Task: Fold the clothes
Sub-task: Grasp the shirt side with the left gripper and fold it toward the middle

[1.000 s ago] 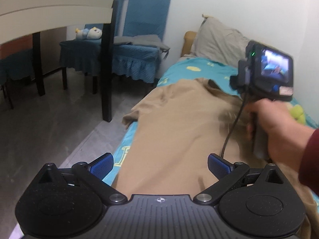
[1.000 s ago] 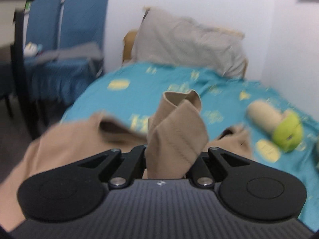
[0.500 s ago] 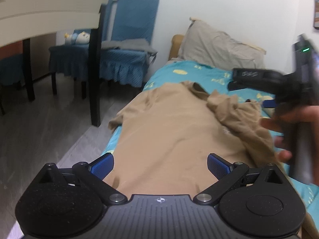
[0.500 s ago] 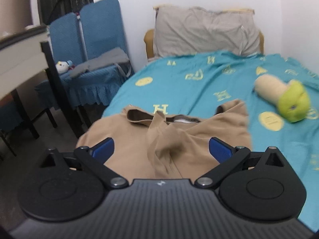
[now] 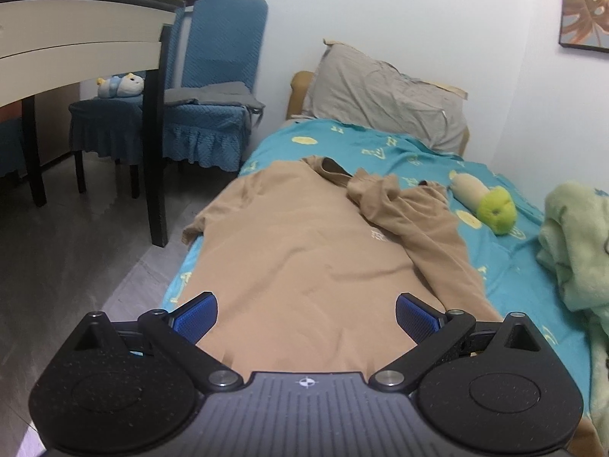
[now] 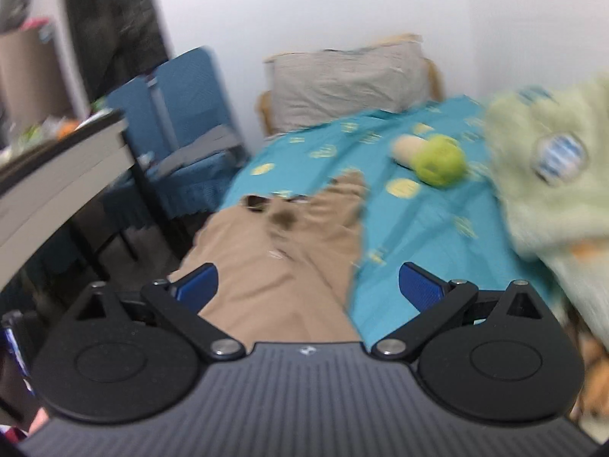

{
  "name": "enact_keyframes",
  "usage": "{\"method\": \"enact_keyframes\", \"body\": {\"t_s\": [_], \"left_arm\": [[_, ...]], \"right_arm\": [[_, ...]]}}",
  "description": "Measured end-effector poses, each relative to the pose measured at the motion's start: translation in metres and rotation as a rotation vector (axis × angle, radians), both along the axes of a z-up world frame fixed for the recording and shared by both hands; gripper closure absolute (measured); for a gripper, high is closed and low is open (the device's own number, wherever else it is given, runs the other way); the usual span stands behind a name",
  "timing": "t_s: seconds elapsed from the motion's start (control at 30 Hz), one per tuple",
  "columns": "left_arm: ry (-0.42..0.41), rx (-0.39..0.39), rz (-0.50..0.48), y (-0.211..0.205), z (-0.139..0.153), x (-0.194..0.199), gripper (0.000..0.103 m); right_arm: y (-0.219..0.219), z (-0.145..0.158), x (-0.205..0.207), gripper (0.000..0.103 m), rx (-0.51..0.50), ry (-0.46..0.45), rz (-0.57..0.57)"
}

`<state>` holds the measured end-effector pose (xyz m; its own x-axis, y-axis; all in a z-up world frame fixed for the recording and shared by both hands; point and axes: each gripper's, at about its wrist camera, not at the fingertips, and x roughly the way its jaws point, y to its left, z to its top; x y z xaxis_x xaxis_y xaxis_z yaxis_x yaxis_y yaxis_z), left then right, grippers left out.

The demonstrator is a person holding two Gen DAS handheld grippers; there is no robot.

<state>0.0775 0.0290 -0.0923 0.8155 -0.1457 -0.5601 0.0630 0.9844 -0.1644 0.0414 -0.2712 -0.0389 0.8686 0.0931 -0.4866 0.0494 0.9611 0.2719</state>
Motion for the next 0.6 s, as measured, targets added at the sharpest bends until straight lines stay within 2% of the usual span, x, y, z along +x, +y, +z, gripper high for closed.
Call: {"method": "enact_keyframes", "body": {"t_s": [0.2,0.37,0.47,0.6], "left_arm": [[0.000,0.041,-0.091,-0.017,-0.008,-0.009,0.002],[0.040,0.095,-0.135,-0.037,-0.016,-0.005,0.006],[0.058,0.131,-0.178,-0.057,-0.013,-0.007,0.012],[0.082,0.078,-0.277,-0.099,-0.002,-0.018,0.016]], "right_arm": [[-0.035,0.003,0.009,0.000,-0.028,0.021,-0.078],[-0.067,-0.007,0.012,0.000,0.060,0.043,-0.103],[-0.081,-0.011,0.009,0.000,0.093,0.045,-0.145],[-0.096,-0.014,0.005,0.000,0.124,0.036,-0.201]]}}
